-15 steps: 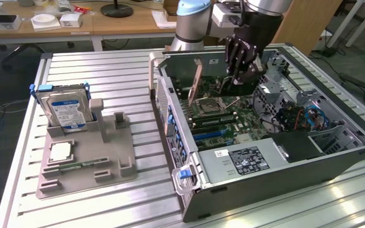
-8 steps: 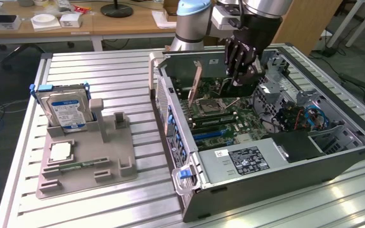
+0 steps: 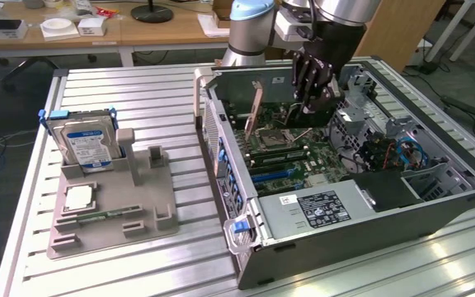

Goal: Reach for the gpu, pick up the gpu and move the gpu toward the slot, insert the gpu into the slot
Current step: 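Insert the gpu into the slot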

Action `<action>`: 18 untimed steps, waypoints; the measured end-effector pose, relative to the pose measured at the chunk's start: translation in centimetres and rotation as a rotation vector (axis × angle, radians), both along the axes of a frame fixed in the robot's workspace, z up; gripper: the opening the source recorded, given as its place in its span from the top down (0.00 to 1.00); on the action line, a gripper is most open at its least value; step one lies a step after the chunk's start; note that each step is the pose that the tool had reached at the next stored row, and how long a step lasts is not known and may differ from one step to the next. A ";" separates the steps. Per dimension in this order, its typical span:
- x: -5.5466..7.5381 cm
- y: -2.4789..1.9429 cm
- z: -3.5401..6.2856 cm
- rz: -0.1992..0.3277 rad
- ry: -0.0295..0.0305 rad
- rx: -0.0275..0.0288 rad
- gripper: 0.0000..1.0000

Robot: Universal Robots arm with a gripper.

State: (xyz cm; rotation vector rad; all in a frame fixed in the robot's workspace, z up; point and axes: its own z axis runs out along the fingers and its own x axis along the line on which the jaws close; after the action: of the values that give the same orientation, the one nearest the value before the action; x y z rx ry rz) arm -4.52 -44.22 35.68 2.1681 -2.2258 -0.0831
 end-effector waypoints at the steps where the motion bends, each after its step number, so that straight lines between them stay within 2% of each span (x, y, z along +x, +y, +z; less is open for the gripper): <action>1: 0.0 0.00 -0.04 0.002 -0.0001 0.0000 0.74; 8: 0.0 0.00 -0.25 0.037 0.0000 -0.0002 0.74; 18: 0.0 0.00 -0.66 0.042 -0.0001 -0.0001 0.74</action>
State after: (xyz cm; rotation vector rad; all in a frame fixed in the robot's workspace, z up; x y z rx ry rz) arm -4.52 -44.22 35.02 2.2134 -2.1793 -0.0818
